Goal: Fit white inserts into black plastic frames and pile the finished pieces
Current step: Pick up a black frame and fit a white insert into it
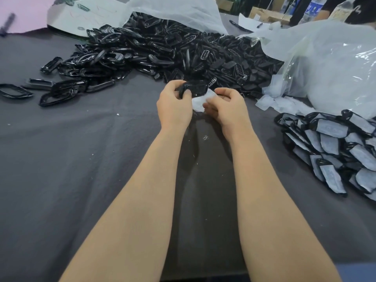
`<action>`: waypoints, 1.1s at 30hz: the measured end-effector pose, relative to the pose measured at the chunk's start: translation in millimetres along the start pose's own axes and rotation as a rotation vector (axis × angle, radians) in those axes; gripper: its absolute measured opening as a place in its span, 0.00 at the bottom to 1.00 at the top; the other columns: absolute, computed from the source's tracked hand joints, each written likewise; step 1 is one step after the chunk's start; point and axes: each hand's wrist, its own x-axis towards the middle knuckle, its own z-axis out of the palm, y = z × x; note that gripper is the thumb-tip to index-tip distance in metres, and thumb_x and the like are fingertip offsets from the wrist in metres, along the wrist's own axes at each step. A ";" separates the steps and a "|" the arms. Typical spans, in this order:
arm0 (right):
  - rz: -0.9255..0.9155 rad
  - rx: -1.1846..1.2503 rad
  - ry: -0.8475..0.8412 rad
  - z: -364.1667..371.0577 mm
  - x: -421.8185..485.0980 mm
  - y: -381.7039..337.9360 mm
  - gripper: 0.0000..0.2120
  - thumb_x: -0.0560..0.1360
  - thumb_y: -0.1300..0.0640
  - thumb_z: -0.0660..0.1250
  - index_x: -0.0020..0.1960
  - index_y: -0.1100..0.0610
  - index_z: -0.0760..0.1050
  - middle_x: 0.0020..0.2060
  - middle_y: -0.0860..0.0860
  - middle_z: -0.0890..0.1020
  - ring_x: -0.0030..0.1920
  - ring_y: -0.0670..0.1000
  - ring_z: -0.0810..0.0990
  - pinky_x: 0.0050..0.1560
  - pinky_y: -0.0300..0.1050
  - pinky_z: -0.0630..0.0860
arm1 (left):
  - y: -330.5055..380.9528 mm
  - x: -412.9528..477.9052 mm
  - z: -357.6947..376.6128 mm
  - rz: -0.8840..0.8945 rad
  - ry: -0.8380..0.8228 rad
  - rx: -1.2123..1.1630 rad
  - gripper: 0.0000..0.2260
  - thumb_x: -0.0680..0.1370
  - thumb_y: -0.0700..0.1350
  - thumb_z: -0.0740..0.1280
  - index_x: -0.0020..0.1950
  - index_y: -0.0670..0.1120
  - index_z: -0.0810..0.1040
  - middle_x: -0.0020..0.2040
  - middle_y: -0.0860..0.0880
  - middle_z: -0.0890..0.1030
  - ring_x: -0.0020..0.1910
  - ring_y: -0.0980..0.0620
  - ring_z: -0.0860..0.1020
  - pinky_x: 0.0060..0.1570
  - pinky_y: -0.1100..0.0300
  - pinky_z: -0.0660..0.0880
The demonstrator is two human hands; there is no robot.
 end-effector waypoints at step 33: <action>-0.216 -0.208 0.211 -2.0 -7.7 -10.3 0.12 0.73 0.65 0.64 0.39 0.49 0.77 0.31 0.44 0.75 0.27 0.38 0.70 0.31 0.28 0.67 | 7.0 -1.8 -4.6 -0.125 0.026 -0.262 0.09 0.80 0.33 0.60 0.55 0.46 0.73 0.52 0.40 0.81 0.36 0.58 0.84 0.41 0.67 0.79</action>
